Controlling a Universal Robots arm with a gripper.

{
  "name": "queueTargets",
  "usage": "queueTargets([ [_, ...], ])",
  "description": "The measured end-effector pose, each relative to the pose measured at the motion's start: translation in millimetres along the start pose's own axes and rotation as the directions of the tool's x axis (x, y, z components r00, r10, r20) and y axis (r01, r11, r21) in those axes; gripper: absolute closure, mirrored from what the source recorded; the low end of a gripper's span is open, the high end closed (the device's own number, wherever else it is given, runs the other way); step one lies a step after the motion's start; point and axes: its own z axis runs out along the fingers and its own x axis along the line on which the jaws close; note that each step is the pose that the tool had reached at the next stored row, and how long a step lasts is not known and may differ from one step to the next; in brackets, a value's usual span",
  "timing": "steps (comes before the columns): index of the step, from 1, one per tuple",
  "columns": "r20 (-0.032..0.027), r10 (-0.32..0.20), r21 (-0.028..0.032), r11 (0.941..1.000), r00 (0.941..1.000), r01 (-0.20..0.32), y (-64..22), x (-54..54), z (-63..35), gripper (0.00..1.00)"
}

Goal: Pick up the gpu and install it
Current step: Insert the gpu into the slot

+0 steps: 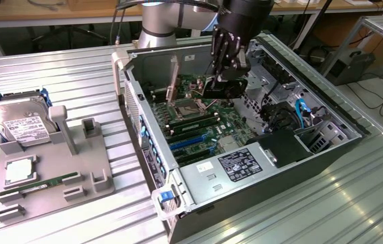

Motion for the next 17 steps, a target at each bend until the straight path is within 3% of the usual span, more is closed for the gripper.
queueTargets([
  [3, -0.0023, -0.055, -0.0014, 0.9985, 0.9985, 0.055, 0.0, 0.0, 0.1, 0.74],
  [7, -0.0053, -0.124, -0.0027, 0.9922, 0.9922, 0.124, 0.0, 0.0, 0.3, 0.74],
  [10, -0.0057, -0.146, 0.0012, 0.9892, 0.9892, 0.146, -0.5, 2.4, 0.6, 0.74],
  [13, -0.0045, -0.150, 0.0107, 0.9887, 0.9887, 0.150, -0.2, 6.6, 1.6, 0.74],
  [17, -0.0035, -0.151, 0.0283, 0.9881, 0.9885, 0.151, 1.8, 11.7, 3.4, 0.74],
])
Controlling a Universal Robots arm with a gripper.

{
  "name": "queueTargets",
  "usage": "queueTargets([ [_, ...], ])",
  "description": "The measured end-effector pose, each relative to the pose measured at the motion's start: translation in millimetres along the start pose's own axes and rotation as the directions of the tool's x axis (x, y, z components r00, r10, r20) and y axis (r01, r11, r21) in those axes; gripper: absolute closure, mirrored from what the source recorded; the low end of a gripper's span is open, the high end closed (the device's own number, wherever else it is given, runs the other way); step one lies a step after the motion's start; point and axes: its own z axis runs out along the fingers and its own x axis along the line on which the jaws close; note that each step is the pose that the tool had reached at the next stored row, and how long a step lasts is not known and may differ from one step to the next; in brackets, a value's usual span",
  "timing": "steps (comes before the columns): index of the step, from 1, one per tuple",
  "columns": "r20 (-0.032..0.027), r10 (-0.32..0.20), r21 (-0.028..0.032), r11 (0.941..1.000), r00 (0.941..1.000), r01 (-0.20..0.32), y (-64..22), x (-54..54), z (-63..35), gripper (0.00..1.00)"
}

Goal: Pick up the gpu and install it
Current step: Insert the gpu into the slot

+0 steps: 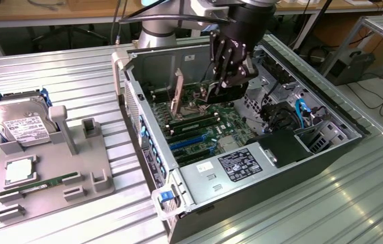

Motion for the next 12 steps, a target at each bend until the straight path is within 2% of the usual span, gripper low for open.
queueTargets([
  [3, 0.0005, -0.001, 0.0126, 0.9999, 1.0000, 0.001, 2.4, 0.6, 1.4, 0.74],
  [4, 0.0004, -0.002, 0.0148, 0.9999, 1.0000, 0.002, 2.6, 0.7, 1.5, 0.74],
  [12, 0.0009, -0.004, 0.0175, 0.9998, 1.0000, 0.004, 2.9, 0.7, 2.7, 0.74],
])
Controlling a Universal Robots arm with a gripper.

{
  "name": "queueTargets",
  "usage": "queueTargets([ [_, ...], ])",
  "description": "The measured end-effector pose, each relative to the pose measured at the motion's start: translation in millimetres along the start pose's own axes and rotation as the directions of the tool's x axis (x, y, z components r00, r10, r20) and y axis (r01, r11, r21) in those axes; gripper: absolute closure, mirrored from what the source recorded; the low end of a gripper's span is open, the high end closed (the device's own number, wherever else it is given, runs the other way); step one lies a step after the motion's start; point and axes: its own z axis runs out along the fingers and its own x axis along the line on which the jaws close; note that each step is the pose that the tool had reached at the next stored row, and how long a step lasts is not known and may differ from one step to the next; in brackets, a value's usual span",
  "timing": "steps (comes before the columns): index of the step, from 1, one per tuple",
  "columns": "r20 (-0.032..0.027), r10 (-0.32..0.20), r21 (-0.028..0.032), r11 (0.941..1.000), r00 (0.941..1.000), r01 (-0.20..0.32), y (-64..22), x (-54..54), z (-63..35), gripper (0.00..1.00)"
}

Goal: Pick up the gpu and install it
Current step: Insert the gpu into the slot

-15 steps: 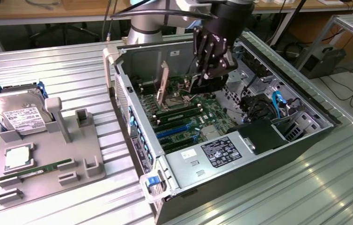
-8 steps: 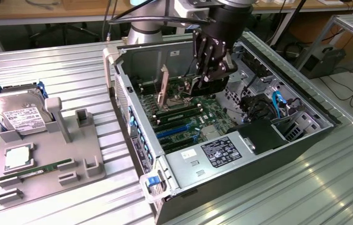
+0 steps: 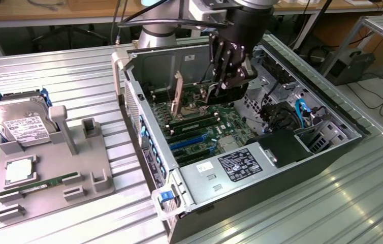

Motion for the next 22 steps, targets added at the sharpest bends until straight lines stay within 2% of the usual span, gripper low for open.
queueTargets([
  [4, 0.0001, -0.001, 0.0030, 1.0000, 1.0000, 0.001, 0.0, 0.1, 3.0, 0.74],
  [9, 0.0002, -0.003, 0.0083, 1.0000, 1.0000, 0.003, -0.1, 0.3, 11.6, 0.74],
  [14, 0.0001, -0.004, 0.0088, 1.0000, 1.0000, 0.004, -0.1, 0.4, 12.7, 0.74],
  [18, 0.0002, -0.008, 0.0131, 0.9999, 1.0000, 0.008, -0.1, 0.8, 28.4, 0.74],
  [19, 0.0002, -0.008, 0.0131, 0.9999, 1.0000, 0.008, -0.2, 0.8, 29.0, 0.74],
  [22, 0.0006, -0.009, 0.0153, 0.9998, 1.0000, 0.009, -0.2, 1.1, 38.9, 0.74],
])
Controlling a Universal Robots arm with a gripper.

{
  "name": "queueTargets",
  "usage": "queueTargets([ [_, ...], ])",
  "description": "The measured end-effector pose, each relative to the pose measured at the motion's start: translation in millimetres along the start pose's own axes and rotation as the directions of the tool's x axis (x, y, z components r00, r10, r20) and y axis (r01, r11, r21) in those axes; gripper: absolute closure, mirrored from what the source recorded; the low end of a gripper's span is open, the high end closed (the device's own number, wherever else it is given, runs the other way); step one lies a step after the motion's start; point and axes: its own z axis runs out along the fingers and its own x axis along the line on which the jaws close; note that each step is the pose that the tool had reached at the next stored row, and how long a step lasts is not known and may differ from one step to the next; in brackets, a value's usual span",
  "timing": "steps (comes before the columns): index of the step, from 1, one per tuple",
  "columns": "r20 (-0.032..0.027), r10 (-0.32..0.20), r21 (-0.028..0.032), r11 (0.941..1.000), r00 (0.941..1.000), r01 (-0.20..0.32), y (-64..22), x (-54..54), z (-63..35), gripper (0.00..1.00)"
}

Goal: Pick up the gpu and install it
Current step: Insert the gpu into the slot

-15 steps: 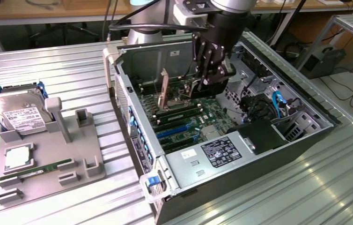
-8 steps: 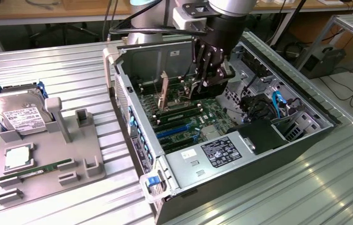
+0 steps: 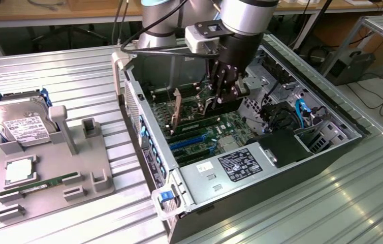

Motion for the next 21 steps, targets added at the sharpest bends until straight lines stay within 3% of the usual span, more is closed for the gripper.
queueTargets([
  [21, 0.0001, -0.001, 0.0025, 1.0000, 1.0000, 0.001, 0.1, 0.2, 8.5, 0.74],
])
